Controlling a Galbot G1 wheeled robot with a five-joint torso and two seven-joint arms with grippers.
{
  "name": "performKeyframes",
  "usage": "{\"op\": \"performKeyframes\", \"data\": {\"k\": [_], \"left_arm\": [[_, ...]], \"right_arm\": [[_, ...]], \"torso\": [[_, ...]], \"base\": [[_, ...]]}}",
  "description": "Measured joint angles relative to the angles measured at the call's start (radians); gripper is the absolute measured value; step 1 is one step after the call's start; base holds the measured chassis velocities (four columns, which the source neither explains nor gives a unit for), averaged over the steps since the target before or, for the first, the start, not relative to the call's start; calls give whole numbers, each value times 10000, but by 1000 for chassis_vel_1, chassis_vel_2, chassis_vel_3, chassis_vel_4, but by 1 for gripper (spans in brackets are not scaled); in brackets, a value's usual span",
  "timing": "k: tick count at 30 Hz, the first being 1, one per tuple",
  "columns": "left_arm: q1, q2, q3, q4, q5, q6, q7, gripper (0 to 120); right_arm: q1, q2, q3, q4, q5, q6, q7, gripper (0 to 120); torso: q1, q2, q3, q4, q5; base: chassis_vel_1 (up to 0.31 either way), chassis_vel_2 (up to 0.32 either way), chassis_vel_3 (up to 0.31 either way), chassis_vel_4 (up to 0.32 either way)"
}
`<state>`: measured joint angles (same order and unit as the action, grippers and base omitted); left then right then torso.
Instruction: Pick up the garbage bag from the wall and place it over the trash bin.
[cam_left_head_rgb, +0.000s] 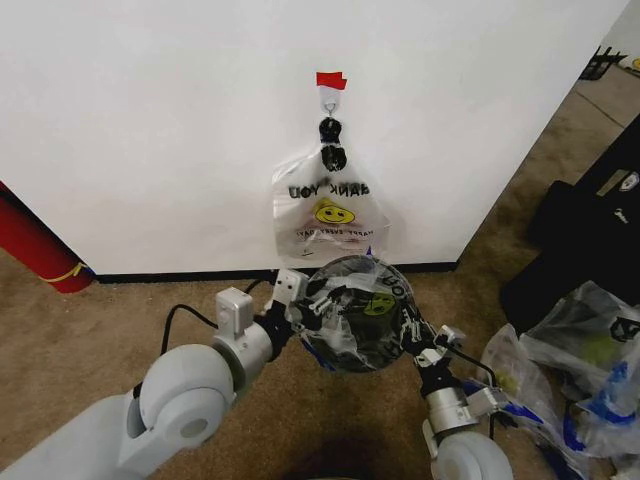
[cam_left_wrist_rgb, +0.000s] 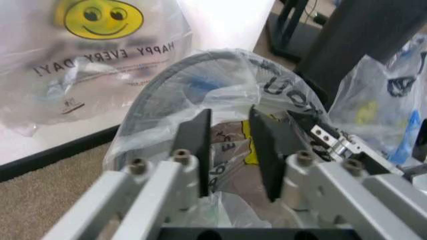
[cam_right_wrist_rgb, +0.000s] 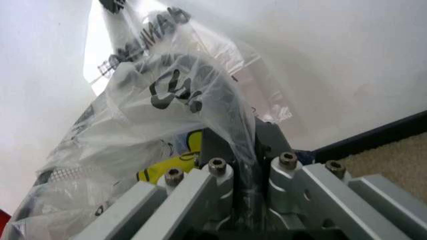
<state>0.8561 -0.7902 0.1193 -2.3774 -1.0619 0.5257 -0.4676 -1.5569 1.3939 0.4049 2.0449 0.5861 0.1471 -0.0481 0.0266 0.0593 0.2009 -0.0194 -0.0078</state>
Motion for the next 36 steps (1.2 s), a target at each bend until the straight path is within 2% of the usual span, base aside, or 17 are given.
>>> {"op": "performKeyframes", "data": {"k": [1, 3, 4, 6, 11, 16, 20, 25, 36], "left_arm": [[-50, -16, 61, 11, 13, 44, -3, 20], [-175, -51, 164, 38, 31, 153, -27, 8], [-175, -51, 164, 38, 31, 153, -27, 8], [-328, -68, 265, 105, 39, 286, -81, 0], [-757, -137, 555, 432, 39, 664, -263, 0], [-1239, -393, 1336, 1143, 194, 1171, -555, 0], [-1396, -547, 1811, 1543, 529, 1191, -565, 0], [-1610, -1080, 2568, 2479, 1350, 1234, -571, 0], [-2525, -1435, 3564, 3547, 1597, 1387, -594, 0]], "right_arm": [[-13, 2, 8, 7, -40, 18, -1, 1], [-24, 37, 35, 42, -96, 55, -1, 1], [-24, 37, 35, 42, -96, 55, -1, 1], [-24, 122, 32, 86, -168, 79, 0, 1], [-13, 239, -52, 98, -545, 174, -7, 1], [-49, 249, -158, 102, -904, 262, -94, 1], [-54, 274, -168, 168, -964, 263, -112, 1], [-82, 327, -232, 259, -1289, 263, -190, 1], [-141, 291, -255, 278, -1836, 295, -337, 1]], "torso": [[0, 0, 0, 0, -1], [0, 0, 0, 0, -1], [0, 0, 0, 0, -1], [0, 0, 0, 0, -1], [0, 0, 0, 1, -1], [0, -2, 1, 1, -1], [0, -2, 0, 1, -1], [0, -2, 1, 2, -2], [0, -2, 1, 2, 0]], "base": [[0, 0, 0, 0], [0, 0, 0, 0], [0, 0, 0, 0], [0, 0, 0, 0], [0, 0, 0, 0], [0, 0, 0, 0], [0, 0, 0, 0], [0, 0, 0, 0], [0, 0, 0, 0]]}}
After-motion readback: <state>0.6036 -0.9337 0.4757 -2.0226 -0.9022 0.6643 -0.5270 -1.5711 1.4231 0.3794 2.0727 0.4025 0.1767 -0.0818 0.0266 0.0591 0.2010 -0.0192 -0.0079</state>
